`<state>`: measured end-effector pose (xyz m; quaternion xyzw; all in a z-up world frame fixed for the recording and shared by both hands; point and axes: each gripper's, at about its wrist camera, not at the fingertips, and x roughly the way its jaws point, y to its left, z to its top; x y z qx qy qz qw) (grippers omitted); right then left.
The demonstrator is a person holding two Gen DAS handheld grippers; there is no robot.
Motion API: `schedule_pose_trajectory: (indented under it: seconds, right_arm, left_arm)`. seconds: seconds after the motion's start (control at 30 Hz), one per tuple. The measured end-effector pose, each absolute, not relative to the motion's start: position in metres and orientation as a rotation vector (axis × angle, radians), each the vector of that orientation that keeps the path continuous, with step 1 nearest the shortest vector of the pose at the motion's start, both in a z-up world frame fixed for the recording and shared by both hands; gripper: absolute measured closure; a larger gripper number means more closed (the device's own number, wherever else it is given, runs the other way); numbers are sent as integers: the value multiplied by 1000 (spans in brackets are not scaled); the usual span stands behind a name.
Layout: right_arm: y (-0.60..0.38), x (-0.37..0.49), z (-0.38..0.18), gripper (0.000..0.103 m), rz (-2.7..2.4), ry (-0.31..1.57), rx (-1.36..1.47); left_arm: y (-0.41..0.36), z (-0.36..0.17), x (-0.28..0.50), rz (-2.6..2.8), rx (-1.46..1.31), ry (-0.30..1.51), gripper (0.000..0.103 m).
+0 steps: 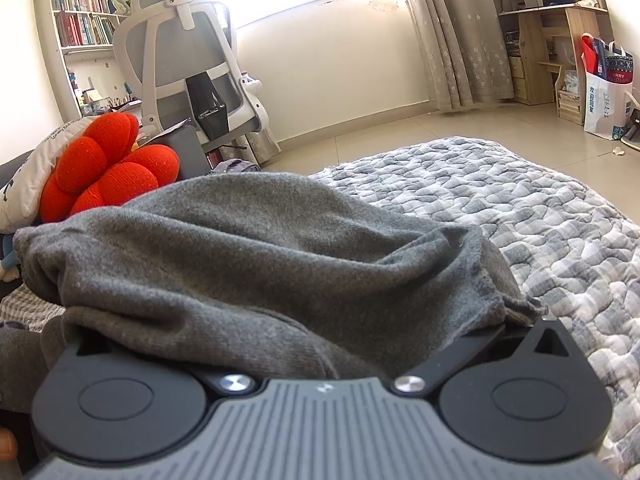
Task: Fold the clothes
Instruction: 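Close the left gripper on the crumpled grey shirt's fabric edge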
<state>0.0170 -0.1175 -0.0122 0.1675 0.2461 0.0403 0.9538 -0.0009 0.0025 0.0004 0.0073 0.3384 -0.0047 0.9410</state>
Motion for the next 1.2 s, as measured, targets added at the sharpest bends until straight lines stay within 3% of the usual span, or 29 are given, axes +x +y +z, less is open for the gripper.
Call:
schedule_pose_trajectory:
  seconds: [0.33, 1.2]
  right_arm:
    - [-131, 14, -15, 0, 139, 478, 406]
    - [-161, 5, -15, 0, 279, 502, 566]
  left_arm:
    - [69, 8, -41, -27, 105, 563, 0]
    - [67, 32, -101, -273, 27, 464, 0]
